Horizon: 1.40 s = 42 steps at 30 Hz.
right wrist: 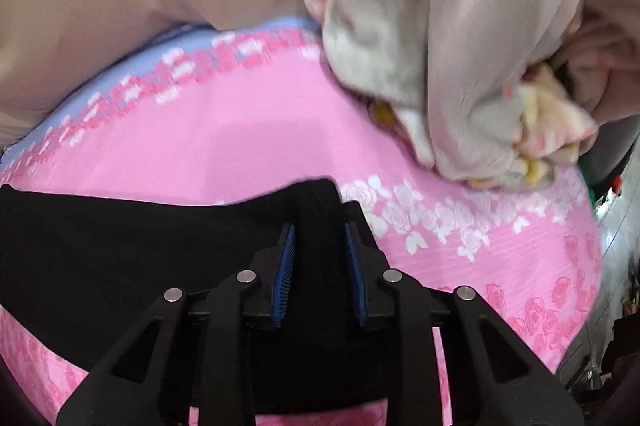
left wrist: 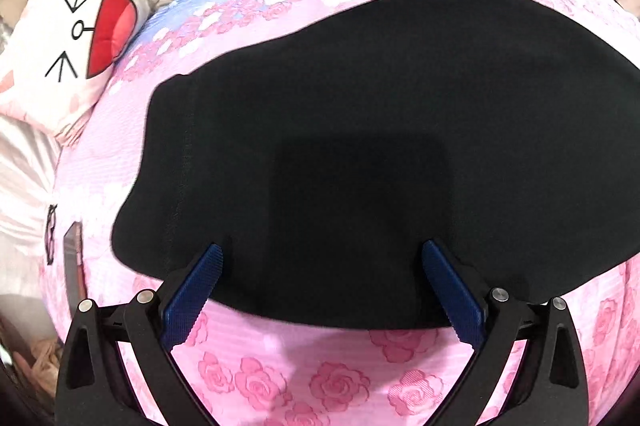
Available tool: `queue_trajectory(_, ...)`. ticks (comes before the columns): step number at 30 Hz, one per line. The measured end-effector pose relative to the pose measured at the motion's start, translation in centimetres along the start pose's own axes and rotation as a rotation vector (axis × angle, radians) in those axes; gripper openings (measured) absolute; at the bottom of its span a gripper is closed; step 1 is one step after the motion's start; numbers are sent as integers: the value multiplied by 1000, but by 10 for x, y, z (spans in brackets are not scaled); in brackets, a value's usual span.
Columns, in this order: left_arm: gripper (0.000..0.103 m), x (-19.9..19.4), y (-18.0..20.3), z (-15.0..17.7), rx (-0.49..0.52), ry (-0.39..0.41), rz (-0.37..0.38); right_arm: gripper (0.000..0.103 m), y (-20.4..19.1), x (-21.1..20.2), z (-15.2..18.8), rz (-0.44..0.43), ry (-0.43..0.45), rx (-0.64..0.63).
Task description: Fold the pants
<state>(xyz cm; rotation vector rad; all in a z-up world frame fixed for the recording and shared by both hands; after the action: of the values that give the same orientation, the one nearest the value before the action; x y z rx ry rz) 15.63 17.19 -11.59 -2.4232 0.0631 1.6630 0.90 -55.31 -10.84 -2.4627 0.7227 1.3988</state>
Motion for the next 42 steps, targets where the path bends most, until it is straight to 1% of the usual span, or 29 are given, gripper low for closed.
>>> queue_trajectory(3, 98, -21, 8, -8, -6, 63, 34, 26, -16, -31, -10, -38, 73, 15)
queue_trajectory(5, 98, -26, 14, -15, -7, 84, 38, 26, -56, -55, -19, -128, 116, -40)
queue_trajectory(6, 98, -19, 16, -16, 3, 70, 23, 25, -87, -61, -18, -208, 122, -92)
queue_trajectory(8, 98, 0, 15, -10, 20, 16, -34, 31, -119, -51, -14, -243, 89, -152)
queue_trajectory(11, 98, 8, -1, 3, -15, 29, 24, 32, -101, 7, 13, -89, -63, -155)
queue_trajectory(13, 98, 2, -15, 9, -75, 7, 48, 32, -69, 4, 17, -120, -45, -20)
queue_trajectory(14, 97, -3, -21, 9, -94, 11, 41, 35, -52, -6, 16, -49, -33, 23)
queue_trajectory(15, 96, -15, -25, 6, -109, 36, 45, 35, -41, -23, 13, 7, 4, 34)
queue_trajectory(17, 96, -33, -22, -8, -130, 99, 86, 35, -52, -50, 7, -34, 53, 24)
queue_trajectory(18, 96, -43, -15, -21, -139, 143, 123, 35, -66, -62, 4, -74, 75, 11)
queue_trajectory(19, 96, -48, -5, -33, -135, 172, 155, 35, -94, -72, 1, -154, 81, -16)
queue_trajectory(20, 97, -50, 7, -45, -121, 198, 186, 35, -129, -77, 1, -242, 66, -57)
queue_trajectory(21, 97, -49, 25, -58, -100, 217, 208, 35, -152, -78, 4, -291, 55, -90)
queue_trajectory(23, 97, -38, 59, -72, -56, 208, 231, 34, -235, -72, 15, -434, 5, -197)
queue_trajectory(24, 97, -23, 81, -75, -14, 178, 221, 34, -261, -66, 18, -464, -15, -230)
queue_trajectory(26, 97, 0, 100, -72, 29, 136, 174, 33, -322, -47, 30, -502, -58, -336)
queue_trajectory(28, 98, 23, 103, -64, 45, 111, 123, 31, -345, -20, 34, -456, -77, -398)
queue_trajectory(29, 98, 19, 103, -60, 25, 149, 137, 24, -341, -11, 30, -453, -66, -408)
queue_trajectory(30, 98, 19, 104, -57, 28, 144, 150, 16, -322, -5, 20, -447, -55, -381)
queue_trajectory(31, 98, 20, 104, -55, 22, 142, 160, 17, -294, 2, 8, -357, -39, -351)
queue_trajectory(32, 98, 20, 99, -54, 9, 137, 170, 22, -267, 7, -4, -269, -18, -319)
queue_trajectory(33, 98, 19, 98, -52, -3, 129, 187, 23, -214, 10, -19, -152, 2, -231)
queue_trajectory(35, 98, 16, 101, -47, -1, 133, 193, 23, -148, 1, -26, -147, -10, -74)
queue_trajectory(37, 98, 14, 105, -47, 20, 144, 166, 23, -99, -7, -19, -147, -12, -6)
queue_trajectory(38, 98, 13, 106, -47, 29, 148, 152, 27, -77, 0, -11, -104, -23, -35)
queue_trajectory(39, 98, 13, 106, -48, 37, 152, 135, 19, -55, 12, -4, -17, -55, -40)
queue_trajectory(40, 98, 11, 107, -47, 41, 154, 126, 12, -18, 23, 3, 73, -75, 13)
queue_trajectory(41, 98, 10, 108, -46, 45, 156, 121, 10, 2, 18, 3, -6, -49, 120)
queue_trajectory(42, 98, 9, 109, -45, 42, 155, 120, 17, 26, 3, 4, 78, -22, 224)
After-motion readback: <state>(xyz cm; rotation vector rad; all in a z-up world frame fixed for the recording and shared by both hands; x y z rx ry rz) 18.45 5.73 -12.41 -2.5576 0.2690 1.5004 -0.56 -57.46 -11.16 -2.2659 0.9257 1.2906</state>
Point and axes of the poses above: each gripper's, at about its wrist camera, not at the fingertips, and x roughly the way its jaws point, y to its right, z to its underside, the point moved 6 cm from there along x, roughly the way its jaws point, and after that the axes turned 6 degrees about z, right-handed, at the moved point
